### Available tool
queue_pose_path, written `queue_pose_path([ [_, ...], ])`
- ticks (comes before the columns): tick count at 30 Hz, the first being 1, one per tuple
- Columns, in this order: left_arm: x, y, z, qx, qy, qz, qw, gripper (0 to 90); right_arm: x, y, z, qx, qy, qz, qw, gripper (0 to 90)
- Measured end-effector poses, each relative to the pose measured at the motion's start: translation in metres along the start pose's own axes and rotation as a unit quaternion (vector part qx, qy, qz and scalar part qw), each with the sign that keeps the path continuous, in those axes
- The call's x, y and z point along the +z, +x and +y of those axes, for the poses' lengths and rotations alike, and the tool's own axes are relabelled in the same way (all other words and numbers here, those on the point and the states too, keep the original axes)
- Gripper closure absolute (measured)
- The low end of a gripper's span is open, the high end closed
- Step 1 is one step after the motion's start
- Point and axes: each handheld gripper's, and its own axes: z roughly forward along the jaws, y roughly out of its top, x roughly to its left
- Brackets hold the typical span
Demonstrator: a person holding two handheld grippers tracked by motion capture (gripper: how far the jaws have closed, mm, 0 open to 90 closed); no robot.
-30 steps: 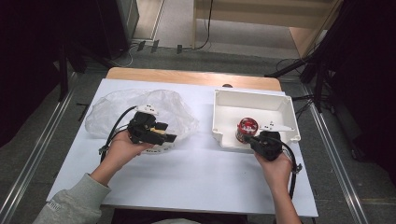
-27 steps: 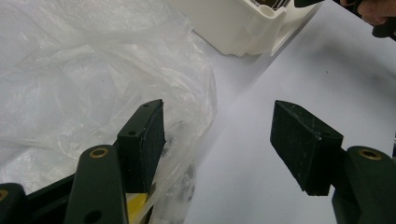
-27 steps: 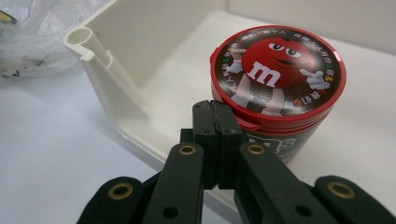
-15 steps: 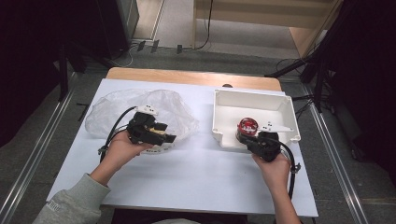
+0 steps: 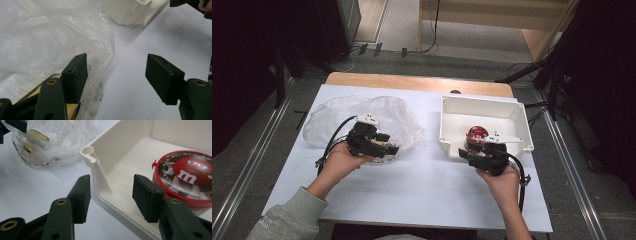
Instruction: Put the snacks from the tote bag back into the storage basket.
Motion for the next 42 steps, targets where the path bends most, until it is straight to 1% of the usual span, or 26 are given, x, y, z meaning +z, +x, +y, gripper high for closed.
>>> queue_pose_path([
  [4,0.000,-0.002,-0.004,0.002,-0.005,-0.001,1.0000,35.0,-0.004,0.006,0.003,0.000,-0.003,0.008,1.0000,44.9],
  [6,0.000,-0.003,-0.005,0.001,-0.003,-0.002,1.0000,34.9,-0.004,0.008,0.004,-0.004,-0.004,0.010,0.9999,43.8],
  [7,0.000,-0.003,-0.007,0.003,-0.002,-0.001,1.0000,34.9,-0.006,0.013,0.005,-0.007,-0.003,0.013,0.9999,42.4],
  [10,0.000,-0.004,-0.008,-0.001,-0.002,-0.002,1.0000,34.9,-0.009,0.021,0.009,-0.012,-0.001,0.025,0.9996,42.3],
  [12,-0.001,-0.004,-0.010,-0.001,-0.002,-0.003,1.0000,34.9,-0.013,0.027,0.012,-0.020,-0.006,0.026,0.9994,42.0],
  [13,-0.001,-0.004,-0.010,-0.002,-0.002,-0.004,1.0000,34.9,-0.014,0.029,0.014,-0.023,-0.008,0.032,0.9992,41.9],
  [14,-0.001,-0.004,-0.010,-0.002,-0.002,-0.004,1.0000,34.9,-0.014,0.029,0.014,-0.023,-0.008,0.032,0.9992,41.9],
  [15,-0.001,-0.005,-0.011,0.001,0.001,-0.003,1.0000,34.9,-0.016,0.035,0.017,-0.024,-0.014,0.043,0.9987,41.6],
  [16,-0.001,-0.005,-0.012,0.001,0.001,-0.003,1.0000,34.9,-0.017,0.037,0.017,-0.025,-0.014,0.045,0.9986,41.5],
  [19,-0.001,-0.007,-0.013,-0.001,0.000,-0.004,1.0000,34.9,-0.016,0.046,0.019,-0.037,-0.014,0.056,0.9977,41.5],
  [20,-0.001,-0.007,-0.013,0.001,0.000,-0.006,1.0000,34.9,-0.016,0.046,0.019,-0.037,-0.014,0.056,0.9977,41.5],
  [21,-0.001,-0.008,-0.014,0.001,0.000,-0.006,1.0000,34.9,-0.013,0.052,0.019,-0.047,-0.012,0.062,0.9969,41.6],
  [23,-0.001,-0.009,-0.015,0.001,-0.002,-0.007,1.0000,34.9,-0.010,0.058,0.018,-0.059,-0.007,0.069,0.9958,41.6],
  [24,-0.001,-0.009,-0.015,0.001,-0.002,-0.007,1.0000,34.9,-0.010,0.058,0.018,-0.059,-0.007,0.069,0.9958,41.6],
  [25,-0.002,-0.010,-0.016,0.002,-0.001,-0.007,1.0000,34.9,-0.006,0.065,0.018,-0.064,-0.003,0.078,0.9949,41.8],
  [27,-0.002,-0.010,-0.017,0.002,0.000,-0.007,1.0000,34.9,-0.004,0.070,0.018,-0.070,0.001,0.084,0.9940,42.4],
  [28,-0.002,-0.010,-0.017,0.002,0.000,-0.007,1.0000,34.9,-0.004,0.070,0.018,-0.070,0.001,0.084,0.9940,42.4],
  [29,-0.002,-0.011,-0.019,0.001,-0.002,-0.007,1.0000,34.9,0.000,0.075,0.017,-0.078,0.004,0.092,0.9927,43.4],
  [31,-0.003,-0.012,-0.020,0.003,-0.003,-0.008,1.0000,34.9,0.001,0.077,0.017,-0.082,0.005,0.093,0.9923,43.4],
  [33,-0.003,-0.013,-0.021,0.004,-0.002,-0.010,0.9999,34.9,0.005,0.083,0.016,-0.087,0.010,0.102,0.9909,44.0],
  [35,-0.003,-0.014,-0.022,0.005,-0.004,-0.011,0.9999,34.9,0.007,0.087,0.015,-0.095,0.011,0.107,0.9897,44.3],
  [37,-0.003,-0.015,-0.022,0.006,-0.003,-0.010,0.9999,34.9,0.008,0.089,0.015,-0.096,0.012,0.108,0.9894,44.5],
  [38,-0.003,-0.016,-0.023,0.007,-0.004,-0.012,0.9999,34.9,0.012,0.092,0.014,-0.100,0.014,0.114,0.9883,44.8],
  [42,-0.003,-0.017,-0.025,0.007,-0.003,-0.012,0.9999,35.0,0.018,0.097,0.010,-0.110,0.019,0.119,0.9865,45.0],
])
